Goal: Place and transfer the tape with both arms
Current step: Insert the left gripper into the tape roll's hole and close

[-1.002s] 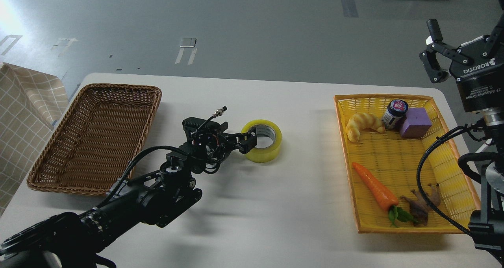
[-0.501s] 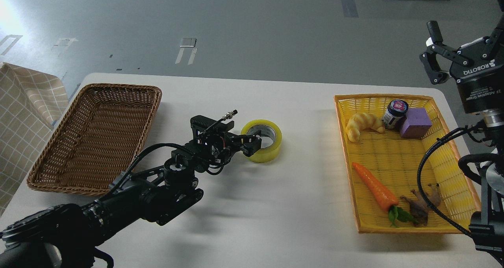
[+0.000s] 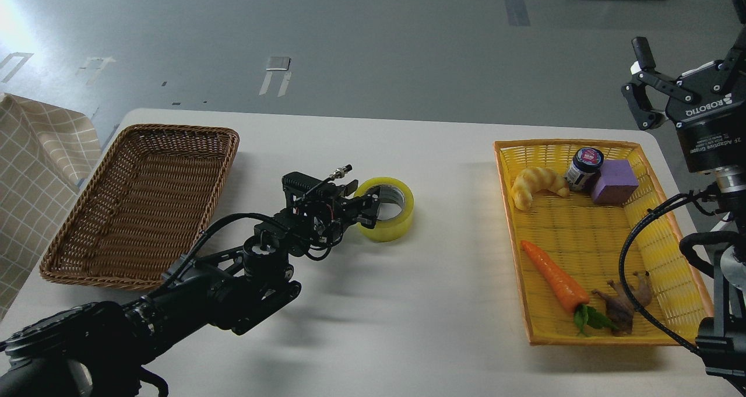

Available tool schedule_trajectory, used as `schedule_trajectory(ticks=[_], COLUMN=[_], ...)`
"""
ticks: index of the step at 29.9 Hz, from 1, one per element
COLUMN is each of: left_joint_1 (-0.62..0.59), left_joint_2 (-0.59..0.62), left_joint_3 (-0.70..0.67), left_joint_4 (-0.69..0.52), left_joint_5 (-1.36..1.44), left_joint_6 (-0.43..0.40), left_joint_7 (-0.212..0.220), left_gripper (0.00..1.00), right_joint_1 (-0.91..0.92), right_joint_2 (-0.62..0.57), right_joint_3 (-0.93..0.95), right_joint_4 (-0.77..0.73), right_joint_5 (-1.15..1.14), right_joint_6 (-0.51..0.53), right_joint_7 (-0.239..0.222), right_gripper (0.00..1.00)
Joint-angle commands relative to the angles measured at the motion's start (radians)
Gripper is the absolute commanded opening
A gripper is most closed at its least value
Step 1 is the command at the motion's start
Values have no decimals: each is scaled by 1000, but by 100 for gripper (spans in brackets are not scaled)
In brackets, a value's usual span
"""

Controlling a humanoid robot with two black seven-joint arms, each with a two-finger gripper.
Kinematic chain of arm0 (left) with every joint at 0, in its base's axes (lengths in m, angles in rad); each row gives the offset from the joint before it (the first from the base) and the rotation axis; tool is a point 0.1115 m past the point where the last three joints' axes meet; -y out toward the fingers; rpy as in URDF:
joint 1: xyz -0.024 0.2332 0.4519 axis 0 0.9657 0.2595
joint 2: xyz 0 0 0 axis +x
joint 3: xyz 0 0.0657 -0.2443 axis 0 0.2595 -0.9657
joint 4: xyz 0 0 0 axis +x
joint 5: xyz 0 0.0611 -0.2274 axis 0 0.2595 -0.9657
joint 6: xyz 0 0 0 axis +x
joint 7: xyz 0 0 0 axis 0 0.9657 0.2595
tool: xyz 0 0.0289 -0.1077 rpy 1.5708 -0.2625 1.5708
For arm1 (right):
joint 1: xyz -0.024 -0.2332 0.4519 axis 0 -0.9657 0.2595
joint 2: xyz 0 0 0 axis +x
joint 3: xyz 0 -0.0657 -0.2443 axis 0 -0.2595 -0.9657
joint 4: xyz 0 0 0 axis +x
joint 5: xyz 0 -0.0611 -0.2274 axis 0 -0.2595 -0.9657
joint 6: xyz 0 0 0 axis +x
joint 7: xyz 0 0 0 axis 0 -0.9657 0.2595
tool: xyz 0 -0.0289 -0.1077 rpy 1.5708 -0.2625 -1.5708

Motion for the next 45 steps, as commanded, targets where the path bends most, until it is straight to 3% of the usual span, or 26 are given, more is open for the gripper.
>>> schedule_trajectory(ticks=[1, 19, 45], left_joint_1=[5, -27, -20], left_joint_2=[1, -6, 27], left_joint_3=[3, -3, 60], left_joint_4=[2, -79, -77], left_joint_5=[0, -106, -94], left_joint_6=[-3, 3, 3], left_joint_7=[-1, -11, -12], left_gripper=[48, 48, 49], right_joint_1=[-4, -20, -23], right_joint_2=[0, -26, -31], right_joint_3=[0, -2, 1], right_joint_4=[2, 0, 0], right_joint_5=[0, 0, 0], right_joint_6=[0, 0, 0], right_joint_7=[0, 0, 0], right_gripper=[100, 100, 100])
